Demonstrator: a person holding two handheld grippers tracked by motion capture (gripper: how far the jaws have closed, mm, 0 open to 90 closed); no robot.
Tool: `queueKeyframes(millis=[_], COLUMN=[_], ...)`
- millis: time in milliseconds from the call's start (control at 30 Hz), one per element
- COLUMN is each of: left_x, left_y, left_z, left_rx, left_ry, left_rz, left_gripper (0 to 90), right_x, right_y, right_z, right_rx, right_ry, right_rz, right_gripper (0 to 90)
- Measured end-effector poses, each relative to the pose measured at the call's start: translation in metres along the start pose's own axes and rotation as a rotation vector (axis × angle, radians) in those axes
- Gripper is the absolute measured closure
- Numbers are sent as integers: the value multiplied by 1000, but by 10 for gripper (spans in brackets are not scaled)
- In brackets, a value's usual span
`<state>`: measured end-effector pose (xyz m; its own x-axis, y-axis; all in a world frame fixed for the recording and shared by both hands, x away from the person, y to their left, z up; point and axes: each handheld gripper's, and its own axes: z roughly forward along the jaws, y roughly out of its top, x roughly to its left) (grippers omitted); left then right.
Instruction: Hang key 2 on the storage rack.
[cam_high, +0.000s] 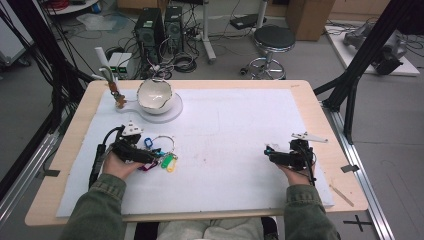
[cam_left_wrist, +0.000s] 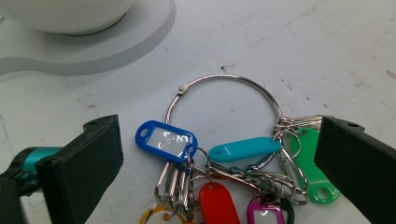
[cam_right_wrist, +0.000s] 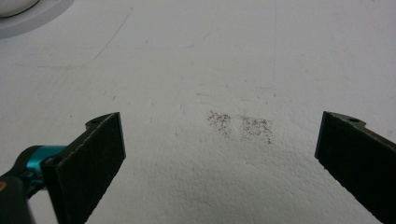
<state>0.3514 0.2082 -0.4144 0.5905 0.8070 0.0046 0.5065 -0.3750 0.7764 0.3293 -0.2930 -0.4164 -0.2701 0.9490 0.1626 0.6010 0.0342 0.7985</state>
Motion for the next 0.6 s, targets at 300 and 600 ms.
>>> queueKeyframes(millis=[300,600], left_x=[-7,-11], left_y=[4,5], left_z=[10,18], left_rx=[51,77], left_ry=[-23,-52], left_rz=[53,75], left_gripper=[17,33], right_x=[1,0], right_y=[-1,-1], right_z=[2,3], right_rx=[7,6], right_ry=[9,15], right_rz=[-2,3], right_gripper=[7,7])
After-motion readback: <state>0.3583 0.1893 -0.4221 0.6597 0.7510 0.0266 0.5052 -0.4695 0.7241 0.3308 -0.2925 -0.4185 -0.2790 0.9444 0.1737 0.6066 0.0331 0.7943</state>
